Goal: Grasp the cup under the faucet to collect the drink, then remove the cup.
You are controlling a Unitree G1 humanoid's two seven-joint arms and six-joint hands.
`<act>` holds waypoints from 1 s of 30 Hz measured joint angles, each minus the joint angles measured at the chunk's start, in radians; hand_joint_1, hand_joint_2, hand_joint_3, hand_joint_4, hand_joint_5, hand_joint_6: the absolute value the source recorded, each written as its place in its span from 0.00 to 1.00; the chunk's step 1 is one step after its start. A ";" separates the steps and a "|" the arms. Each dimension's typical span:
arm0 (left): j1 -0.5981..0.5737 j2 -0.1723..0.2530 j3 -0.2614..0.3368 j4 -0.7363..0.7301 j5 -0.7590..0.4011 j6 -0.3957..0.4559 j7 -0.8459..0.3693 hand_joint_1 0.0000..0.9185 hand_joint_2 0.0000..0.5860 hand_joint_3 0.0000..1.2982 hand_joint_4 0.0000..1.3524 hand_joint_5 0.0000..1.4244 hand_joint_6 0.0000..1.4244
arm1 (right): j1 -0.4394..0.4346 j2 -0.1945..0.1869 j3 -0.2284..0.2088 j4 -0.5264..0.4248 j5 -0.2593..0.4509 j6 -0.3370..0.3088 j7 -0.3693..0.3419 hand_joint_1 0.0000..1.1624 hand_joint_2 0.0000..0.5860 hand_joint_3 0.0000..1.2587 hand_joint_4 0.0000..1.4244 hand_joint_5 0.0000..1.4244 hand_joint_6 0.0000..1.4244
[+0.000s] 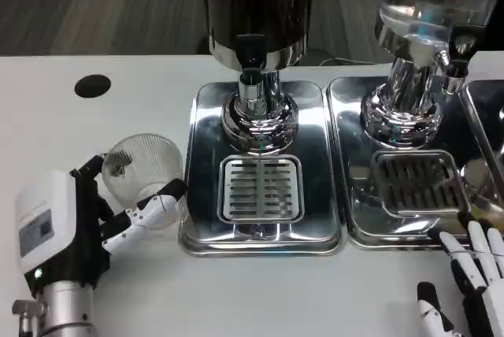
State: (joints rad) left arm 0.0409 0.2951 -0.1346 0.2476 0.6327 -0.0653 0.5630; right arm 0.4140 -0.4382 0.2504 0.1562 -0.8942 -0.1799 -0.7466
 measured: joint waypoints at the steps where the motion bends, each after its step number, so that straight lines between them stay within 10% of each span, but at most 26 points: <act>1: 0.000 -0.001 0.001 0.000 -0.002 -0.005 0.000 0.32 0.22 0.41 0.35 0.65 0.88 | 0.000 0.000 0.000 0.000 0.000 0.000 0.000 0.00 0.73 0.14 0.00 0.00 0.04; 30: -0.273 -0.147 -0.178 0.193 0.051 0.102 -0.056 0.24 0.20 0.40 0.34 0.63 0.88 | -0.022 0.007 0.000 0.000 0.006 0.004 0.001 0.02 0.75 0.14 0.00 0.00 0.05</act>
State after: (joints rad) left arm -0.2321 0.1483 -0.3123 0.4403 0.6840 0.0364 0.5072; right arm 0.3923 -0.4313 0.2506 0.1564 -0.8883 -0.1759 -0.7454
